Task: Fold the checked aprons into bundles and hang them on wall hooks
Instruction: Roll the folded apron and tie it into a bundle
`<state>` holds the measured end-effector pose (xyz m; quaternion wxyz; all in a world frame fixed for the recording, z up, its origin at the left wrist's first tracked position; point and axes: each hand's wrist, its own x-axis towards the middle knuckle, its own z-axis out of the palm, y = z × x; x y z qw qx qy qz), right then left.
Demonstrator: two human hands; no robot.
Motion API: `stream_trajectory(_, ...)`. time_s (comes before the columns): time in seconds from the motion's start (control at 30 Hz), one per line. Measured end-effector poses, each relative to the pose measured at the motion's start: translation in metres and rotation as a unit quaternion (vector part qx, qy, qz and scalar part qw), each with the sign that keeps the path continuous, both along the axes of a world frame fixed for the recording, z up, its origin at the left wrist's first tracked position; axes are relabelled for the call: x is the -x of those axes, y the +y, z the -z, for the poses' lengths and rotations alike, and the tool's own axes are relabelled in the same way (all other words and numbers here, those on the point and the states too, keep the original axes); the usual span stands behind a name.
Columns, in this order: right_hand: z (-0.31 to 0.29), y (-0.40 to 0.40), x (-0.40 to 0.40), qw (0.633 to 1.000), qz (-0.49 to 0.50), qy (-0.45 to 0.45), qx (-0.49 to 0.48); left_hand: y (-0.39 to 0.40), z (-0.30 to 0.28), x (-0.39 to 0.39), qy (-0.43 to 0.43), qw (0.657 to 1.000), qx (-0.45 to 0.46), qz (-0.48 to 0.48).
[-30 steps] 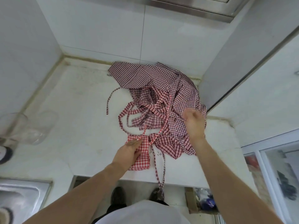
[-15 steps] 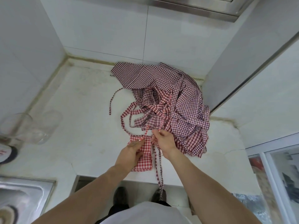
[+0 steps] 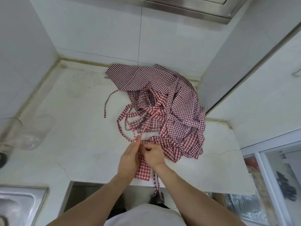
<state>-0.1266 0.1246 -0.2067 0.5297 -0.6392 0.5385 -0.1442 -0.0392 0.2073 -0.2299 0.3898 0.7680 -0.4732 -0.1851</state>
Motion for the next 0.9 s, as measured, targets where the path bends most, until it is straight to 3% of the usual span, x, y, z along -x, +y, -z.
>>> stream_trajectory(0.07, -0.001, 0.0, 0.002, 1.0, -0.022, 0.004, -0.002, 0.0, 0.001, 0.0, -0.003, 0.999, -0.004, 0.049)
stream_trajectory(0.23, -0.001, -0.003, 0.003, 0.995, -0.082, 0.002, -0.057, -0.009, 0.017, -0.006, -0.138, 0.985, 0.015, 0.107)
stream_trajectory(0.37, -0.003, -0.005, 0.008, 0.975, -0.031, -0.102, -0.194, -0.015, 0.005, -0.015, -0.222, 0.964, 0.015, 0.147)
stream_trajectory(0.47, -0.003, -0.007, 0.008, 0.954, -0.026, -0.153, -0.255, -0.018, 0.0, -0.028, -0.225, 0.959, 0.0, 0.173)
stream_trajectory(0.7, -0.003, 0.001, -0.002, 0.986, -0.003, -0.063, -0.152, -0.035, -0.031, -0.041, -0.265, 0.929, -0.112, 0.233)
stream_trajectory(0.9, -0.006, -0.006, -0.011, 0.978, 0.085, -0.009, -0.19, -0.043, -0.036, -0.037, -0.336, 0.889, -0.189, 0.246)
